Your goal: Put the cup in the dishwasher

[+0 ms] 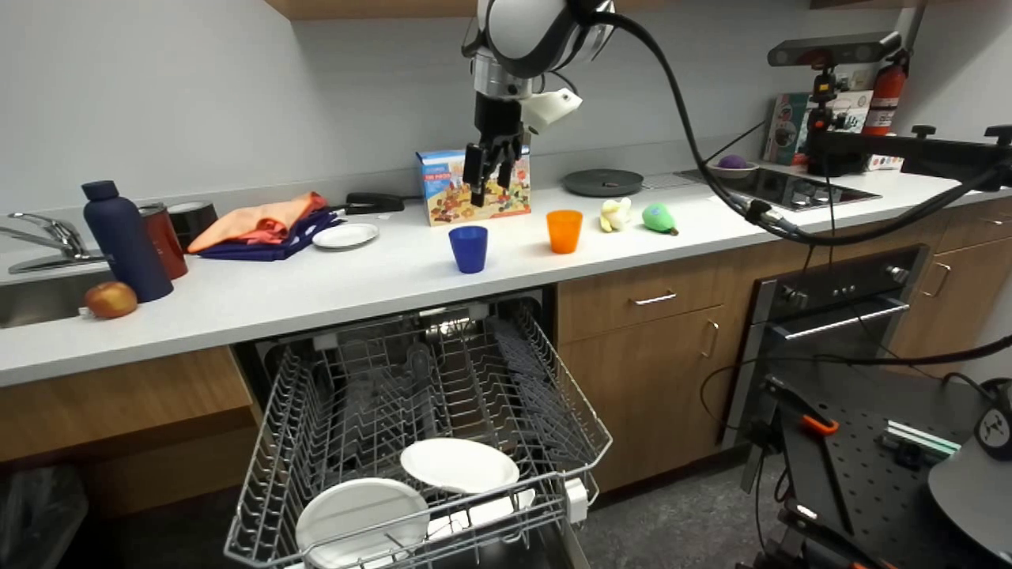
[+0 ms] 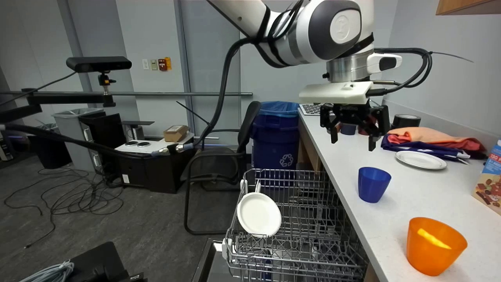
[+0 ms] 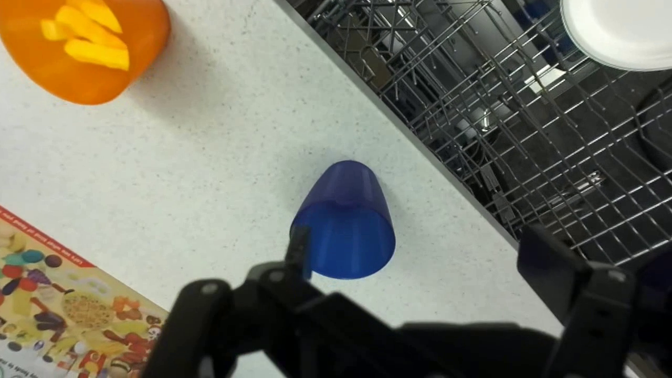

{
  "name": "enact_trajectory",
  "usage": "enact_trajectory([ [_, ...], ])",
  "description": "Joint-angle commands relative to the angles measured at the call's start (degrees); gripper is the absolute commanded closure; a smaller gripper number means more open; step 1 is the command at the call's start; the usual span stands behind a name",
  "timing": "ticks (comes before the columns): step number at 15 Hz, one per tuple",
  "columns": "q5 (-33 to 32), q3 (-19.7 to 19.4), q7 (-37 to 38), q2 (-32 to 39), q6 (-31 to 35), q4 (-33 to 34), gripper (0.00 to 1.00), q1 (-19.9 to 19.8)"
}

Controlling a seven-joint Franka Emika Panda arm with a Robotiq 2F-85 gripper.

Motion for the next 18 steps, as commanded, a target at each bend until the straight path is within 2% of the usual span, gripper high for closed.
enact_trajectory([
  [1,0.0,0.2,0.0,0.6,-0.6,1.2,0.0,-0.2],
  [4,0.0,0.2,0.0,1.1,-0.7,1.9,0.0,-0.2],
  [6,-0.2,0.6,-1.6,-0.2,1.0,-1.1,0.0,-0.2],
  [8,-0.4,0.7,-1.7,0.6,1.8,-1.4,0.0,-0.2],
  [18,-0.6,1.0,-1.2,6.1,6.3,0.8,0.0,-0.2],
])
